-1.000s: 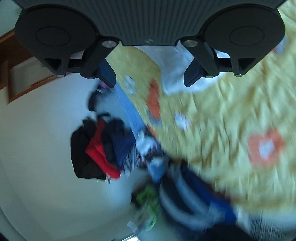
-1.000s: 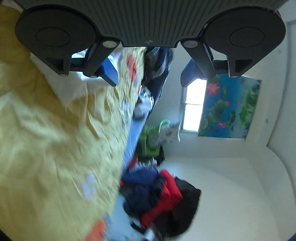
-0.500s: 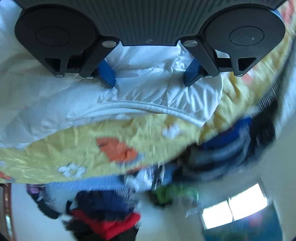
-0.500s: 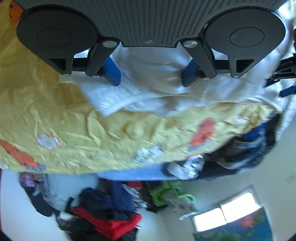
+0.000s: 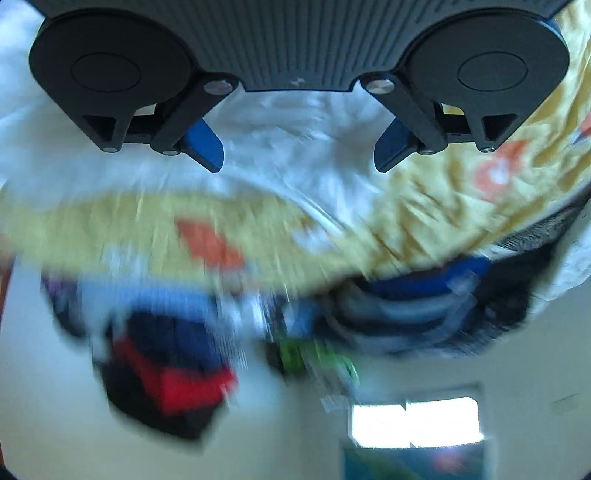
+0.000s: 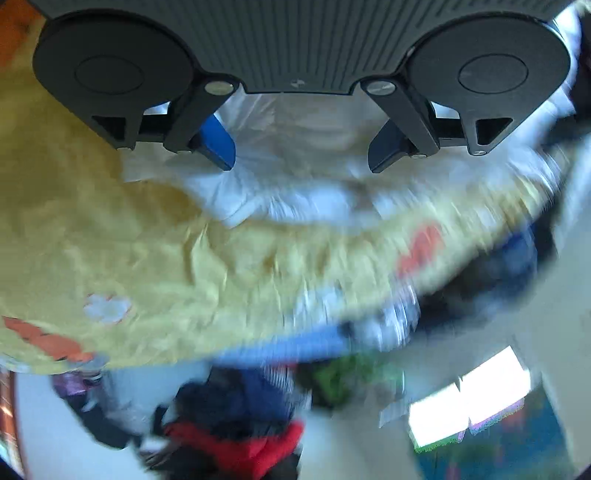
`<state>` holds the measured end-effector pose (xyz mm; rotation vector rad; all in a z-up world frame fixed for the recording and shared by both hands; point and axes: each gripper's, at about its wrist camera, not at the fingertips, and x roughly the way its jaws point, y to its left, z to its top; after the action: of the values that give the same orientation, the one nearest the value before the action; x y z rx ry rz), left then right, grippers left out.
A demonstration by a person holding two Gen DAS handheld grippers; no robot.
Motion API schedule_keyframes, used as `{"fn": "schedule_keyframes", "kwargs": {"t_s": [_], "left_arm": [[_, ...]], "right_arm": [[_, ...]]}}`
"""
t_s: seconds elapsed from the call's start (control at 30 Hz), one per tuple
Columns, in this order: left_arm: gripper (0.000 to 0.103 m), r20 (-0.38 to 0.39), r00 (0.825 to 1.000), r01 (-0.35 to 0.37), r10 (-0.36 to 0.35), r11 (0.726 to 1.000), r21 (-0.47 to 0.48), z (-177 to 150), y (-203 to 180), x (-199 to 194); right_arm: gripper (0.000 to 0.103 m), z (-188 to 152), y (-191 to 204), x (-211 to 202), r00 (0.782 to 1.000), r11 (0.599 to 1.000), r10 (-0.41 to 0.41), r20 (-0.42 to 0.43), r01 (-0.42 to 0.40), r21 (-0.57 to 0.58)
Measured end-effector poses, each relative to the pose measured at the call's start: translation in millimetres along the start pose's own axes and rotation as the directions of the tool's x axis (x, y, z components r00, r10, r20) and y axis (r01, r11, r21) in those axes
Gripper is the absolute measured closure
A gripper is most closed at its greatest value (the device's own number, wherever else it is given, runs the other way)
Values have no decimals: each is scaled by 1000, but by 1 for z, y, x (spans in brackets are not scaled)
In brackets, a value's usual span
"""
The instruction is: Fold small clothes
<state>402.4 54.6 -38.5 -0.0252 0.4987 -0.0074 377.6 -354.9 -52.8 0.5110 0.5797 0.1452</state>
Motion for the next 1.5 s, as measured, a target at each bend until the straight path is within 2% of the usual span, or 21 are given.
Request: {"fn": "schedule_keyframes", "kwargs": {"t_s": [0.07, 0.1, 0.17, 0.23, 0.27, 0.33, 0.4, 0.47, 0.53, 0.63, 0.7, 0.8, 0.83, 0.9, 0.97, 1.03, 1.07, 1.1, 1.23, 1.4, 1.5], "left_arm": [[13, 33, 999, 35, -30, 990, -138, -4, 27, -46], [12, 34, 998, 56, -50, 971, -232, -11, 43, -69], [11, 19, 995, 99, -101, 896, -432, -38, 72, -107], [11, -13, 990, 112, -143, 825, -554, -69, 90, -134], [11, -28, 989, 99, -143, 802, -589, -83, 95, -144], [11, -71, 990, 50, -123, 767, -640, -105, 101, -153], [11, -123, 983, 7, -136, 700, -714, -122, 107, -151], [11, -169, 965, -11, -199, 616, -787, -131, 115, -140], [11, -160, 968, -26, -193, 559, -829, -135, 119, -132], [11, -174, 971, -60, -162, 540, -839, -130, 118, -120], [11, -165, 969, -46, -186, 517, -854, -131, 116, -111], [11, -160, 971, -45, -179, 520, -853, -126, 110, -103], [11, -161, 969, -41, -188, 519, -854, -125, 108, -99], [13, -153, 967, -27, -206, 513, -858, -123, 105, -93], [30, -175, 963, -47, -204, 514, -857, -122, 105, -90], [65, -208, 956, -72, -209, 518, -852, -123, 107, -85], [71, -217, 949, -70, -227, 521, -851, -125, 107, -81], [78, -221, 946, -67, -237, 525, -849, -125, 108, -80], [87, -220, 945, -50, -241, 559, -828, -120, 108, -82], [92, -187, 945, -12, -266, 546, -837, -103, 116, -98], [93, -167, 946, 28, -278, 582, -812, -96, 119, -118]], "right_arm": [[9, -12, -7, -51, 994, 991, 99, 56, -103, 85], [4, -24, -12, -76, 990, 984, 118, 82, -127, 121], [3, -54, -26, -121, 988, 973, 114, 106, -132, 191], [4, -89, -44, -158, 989, 942, 85, 124, -120, 313], [5, -107, -55, -173, 987, 910, 88, 135, -135, 391], [5, -136, -73, -186, 983, 831, 116, 144, -175, 528], [6, -158, -87, -187, 987, 756, 112, 118, -162, 634], [7, -168, -91, -181, 990, 726, 100, 99, -140, 673], [7, -170, -88, -171, 988, 719, 121, 92, -151, 678], [6, -165, -81, -153, 991, 745, 98, 88, -132, 654], [7, -158, -76, -142, 993, 752, 73, 88, -113, 650], [7, -151, -70, -124, 994, 750, 73, 79, -107, 652], [10, -150, -67, -120, 996, 761, 51, 79, -90, 643], [30, -150, -65, -117, 995, 754, 36, 94, -88, 651], [40, -154, -68, -110, 995, 717, 36, 90, -88, 691], [48, -158, -70, -111, 994, 722, 19, 106, -87, 686], [72, -159, -68, -112, 994, 736, 3, 106, -74, 673], [85, -160, -69, -112, 994, 741, 3, 106, -73, 667], [88, -163, -74, -112, 993, 740, 18, 116, -91, 667], [90, -151, -66, -125, 984, 747, 56, 167, -153, 647], [90, -147, -61, -143, 975, 749, 107, 192, -206, 629]]}}
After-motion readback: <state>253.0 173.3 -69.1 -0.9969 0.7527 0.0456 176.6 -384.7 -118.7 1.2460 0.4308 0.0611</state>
